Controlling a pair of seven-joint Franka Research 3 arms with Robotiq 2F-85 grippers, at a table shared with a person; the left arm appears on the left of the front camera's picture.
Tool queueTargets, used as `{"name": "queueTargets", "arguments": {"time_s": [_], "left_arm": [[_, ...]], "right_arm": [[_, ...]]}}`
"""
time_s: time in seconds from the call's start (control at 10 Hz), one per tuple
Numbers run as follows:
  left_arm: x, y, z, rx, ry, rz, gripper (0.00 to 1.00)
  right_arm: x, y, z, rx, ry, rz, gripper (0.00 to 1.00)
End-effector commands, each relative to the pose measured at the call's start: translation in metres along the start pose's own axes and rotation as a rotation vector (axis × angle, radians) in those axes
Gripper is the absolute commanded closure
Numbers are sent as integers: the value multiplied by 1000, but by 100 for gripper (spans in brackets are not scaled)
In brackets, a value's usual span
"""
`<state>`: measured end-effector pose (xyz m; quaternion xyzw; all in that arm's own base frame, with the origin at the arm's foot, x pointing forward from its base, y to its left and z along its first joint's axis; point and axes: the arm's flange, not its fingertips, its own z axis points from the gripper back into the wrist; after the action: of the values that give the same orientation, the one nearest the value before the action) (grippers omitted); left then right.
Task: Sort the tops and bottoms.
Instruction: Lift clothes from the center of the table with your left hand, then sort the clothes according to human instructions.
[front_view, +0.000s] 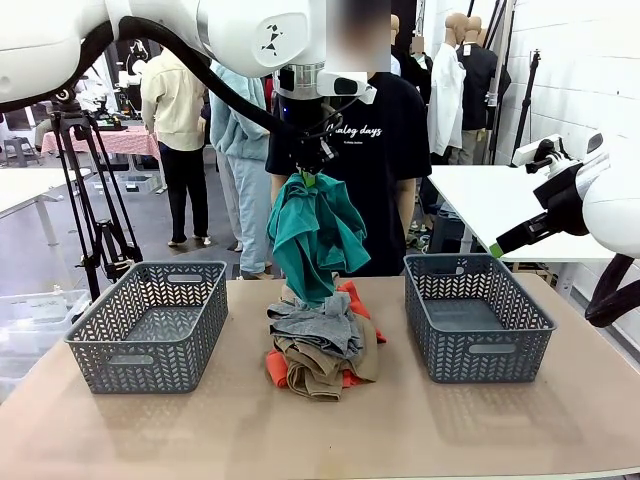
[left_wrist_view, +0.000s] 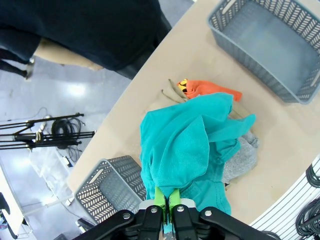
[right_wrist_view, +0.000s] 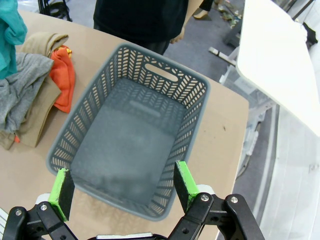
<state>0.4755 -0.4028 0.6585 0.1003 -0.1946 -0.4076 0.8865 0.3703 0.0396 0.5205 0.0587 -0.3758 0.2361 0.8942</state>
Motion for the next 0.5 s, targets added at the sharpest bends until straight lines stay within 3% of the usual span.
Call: {"name": "queueTargets", "arguments": {"time_s": [0.0, 0.4], "left_arm": [[-1, 2, 3, 0, 3, 3, 100], [-1, 2, 3, 0, 3, 3, 100]], "right_arm": [[-1, -3, -2, 9, -9, 2, 0], [-1, -3, -2, 9, -9, 2, 0]]}}
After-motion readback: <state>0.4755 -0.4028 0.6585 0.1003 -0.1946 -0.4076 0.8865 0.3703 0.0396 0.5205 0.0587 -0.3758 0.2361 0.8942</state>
